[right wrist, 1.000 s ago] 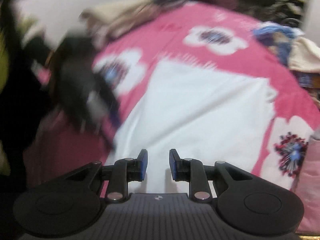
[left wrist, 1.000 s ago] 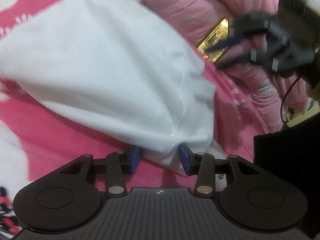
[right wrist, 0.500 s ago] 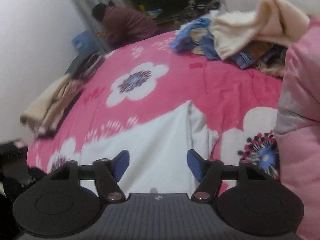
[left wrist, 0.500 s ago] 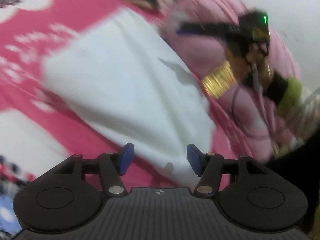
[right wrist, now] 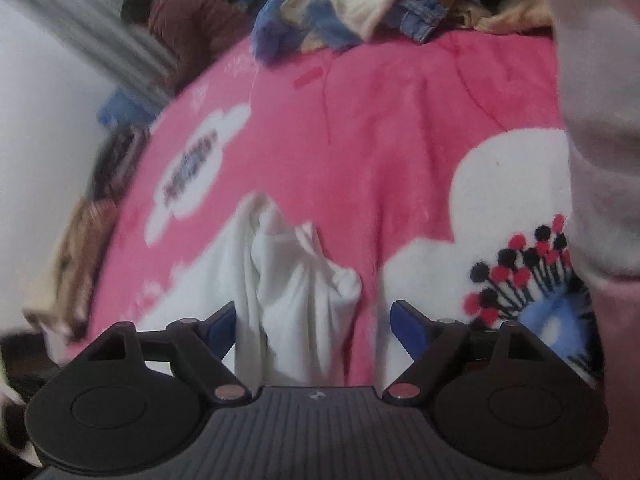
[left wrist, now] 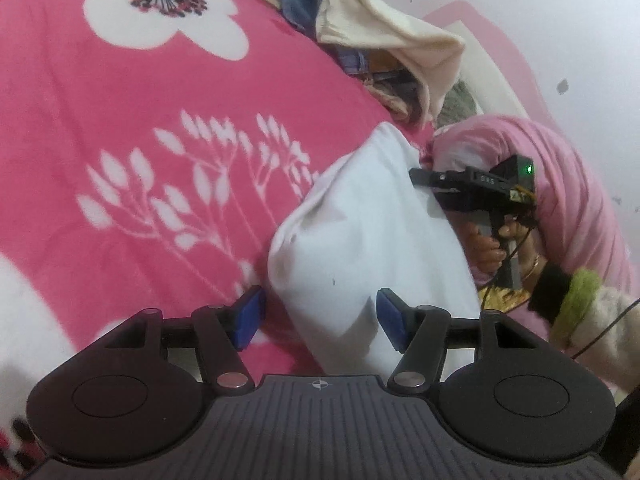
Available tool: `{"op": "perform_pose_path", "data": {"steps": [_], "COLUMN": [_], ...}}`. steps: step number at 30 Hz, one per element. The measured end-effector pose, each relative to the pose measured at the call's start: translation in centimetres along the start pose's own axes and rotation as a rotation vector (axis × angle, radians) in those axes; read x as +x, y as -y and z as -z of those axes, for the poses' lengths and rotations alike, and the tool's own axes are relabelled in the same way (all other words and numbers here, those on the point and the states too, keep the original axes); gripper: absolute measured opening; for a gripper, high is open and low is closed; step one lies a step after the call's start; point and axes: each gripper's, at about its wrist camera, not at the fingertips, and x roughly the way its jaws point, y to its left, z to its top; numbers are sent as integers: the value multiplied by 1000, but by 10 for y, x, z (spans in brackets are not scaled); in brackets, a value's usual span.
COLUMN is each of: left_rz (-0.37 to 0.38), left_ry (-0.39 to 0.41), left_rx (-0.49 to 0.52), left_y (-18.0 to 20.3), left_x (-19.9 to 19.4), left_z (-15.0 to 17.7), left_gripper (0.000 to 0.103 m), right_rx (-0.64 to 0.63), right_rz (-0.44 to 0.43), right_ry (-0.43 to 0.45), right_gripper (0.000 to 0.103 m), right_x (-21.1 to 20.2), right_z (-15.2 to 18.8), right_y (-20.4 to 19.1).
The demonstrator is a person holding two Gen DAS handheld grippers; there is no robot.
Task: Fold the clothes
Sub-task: 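Lower the right tool onto the sweatshirt end and pinch it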
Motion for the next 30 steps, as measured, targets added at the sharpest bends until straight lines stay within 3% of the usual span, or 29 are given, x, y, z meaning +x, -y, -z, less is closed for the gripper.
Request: {"op": "perform_pose_path", "data": {"steps": [2,6,9,11,21,26,30], "left_rz": [23,51,57,55,13,11,18], "left_ry": [-1,4,9,9,13,15,14], "left_rx": [-18,-35,-35,-31,9,14,16], "left_y": [-6,-12,-13,-13,-10,-11,-12], "left_x": [3,10,13,14,14,14,15], "left_z": [-6,-13,-14,-14,-10,-10,-11], "left_gripper": [61,60,59,59,49,48,48], "right_rx": [28,-7,-6,-21,-128,-121,-202], "right_rz": [-52,-65,-121,-129,-77,-95,-126], "right_ry": [-10,-48,-60,-69,-71,26,37], "right_gripper": [84,85,68,64,71,69,68], "right_x": [5,18,15,12,3,-20,-21], "right_z": [-4,-8,-9,-10,-12,1,14], "right_y": [5,7,5,6,-21,-23,-40]}}
